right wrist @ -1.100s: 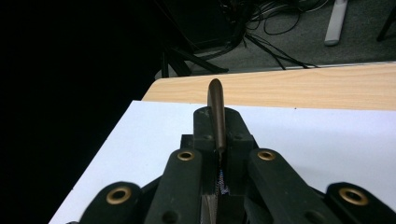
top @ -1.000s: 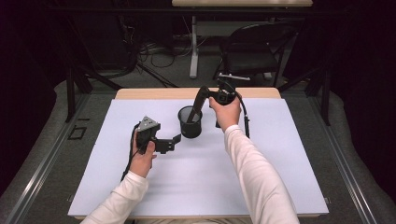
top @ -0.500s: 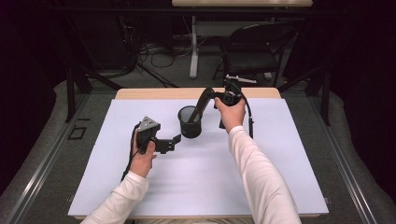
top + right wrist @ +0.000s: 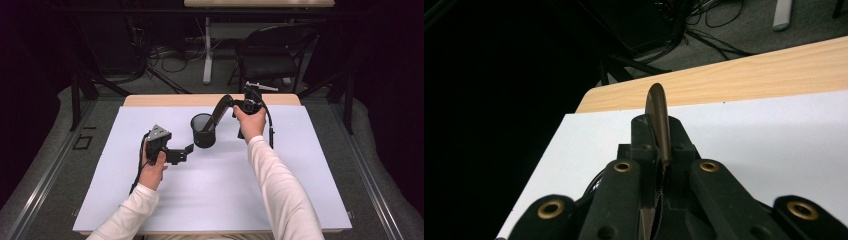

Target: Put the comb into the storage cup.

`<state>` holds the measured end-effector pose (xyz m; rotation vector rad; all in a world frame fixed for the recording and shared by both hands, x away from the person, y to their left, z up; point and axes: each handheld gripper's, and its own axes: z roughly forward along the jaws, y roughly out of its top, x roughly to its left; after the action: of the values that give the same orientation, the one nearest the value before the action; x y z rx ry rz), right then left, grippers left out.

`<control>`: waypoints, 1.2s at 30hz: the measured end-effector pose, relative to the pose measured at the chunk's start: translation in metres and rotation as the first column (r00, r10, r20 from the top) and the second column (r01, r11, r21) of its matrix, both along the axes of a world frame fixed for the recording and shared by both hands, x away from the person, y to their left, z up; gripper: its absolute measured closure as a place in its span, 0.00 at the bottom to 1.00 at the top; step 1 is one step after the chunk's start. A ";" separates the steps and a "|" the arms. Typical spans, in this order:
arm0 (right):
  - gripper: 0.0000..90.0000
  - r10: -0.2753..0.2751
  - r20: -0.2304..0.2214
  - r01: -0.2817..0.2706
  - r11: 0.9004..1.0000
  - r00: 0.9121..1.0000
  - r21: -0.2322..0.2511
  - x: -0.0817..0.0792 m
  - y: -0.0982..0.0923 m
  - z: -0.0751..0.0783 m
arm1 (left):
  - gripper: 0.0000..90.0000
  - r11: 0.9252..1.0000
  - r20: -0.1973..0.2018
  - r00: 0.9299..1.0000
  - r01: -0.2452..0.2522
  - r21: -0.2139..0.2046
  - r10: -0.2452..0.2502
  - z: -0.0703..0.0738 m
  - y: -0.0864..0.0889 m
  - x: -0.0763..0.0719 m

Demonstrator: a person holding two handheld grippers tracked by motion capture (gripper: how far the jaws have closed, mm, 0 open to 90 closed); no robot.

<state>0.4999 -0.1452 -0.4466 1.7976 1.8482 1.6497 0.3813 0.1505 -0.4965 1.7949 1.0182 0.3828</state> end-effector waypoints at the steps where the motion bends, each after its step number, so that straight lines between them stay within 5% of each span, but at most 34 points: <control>1: 0.97 -0.001 -0.001 0.001 1.000 1.000 0.004 0.000 -0.001 -0.001 | 0.01 1.000 0.001 1.000 0.000 -0.001 0.000 0.000 0.000 0.000; 17: 0.91 0.006 0.006 -0.006 1.000 1.000 0.018 -0.001 0.000 -0.001 | 0.01 1.000 -0.001 1.000 -0.001 -0.004 0.001 0.000 0.001 0.001; 36: 0.59 0.006 0.043 -0.005 1.000 0.999 -0.017 -0.003 -0.003 0.001 | 0.01 1.000 -0.010 1.000 -0.017 -0.017 0.017 -0.001 0.006 0.007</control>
<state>0.4972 -0.1482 -0.4453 1.7381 1.8450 1.6560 0.3879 0.1568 -0.4979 1.7758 1.0408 0.3750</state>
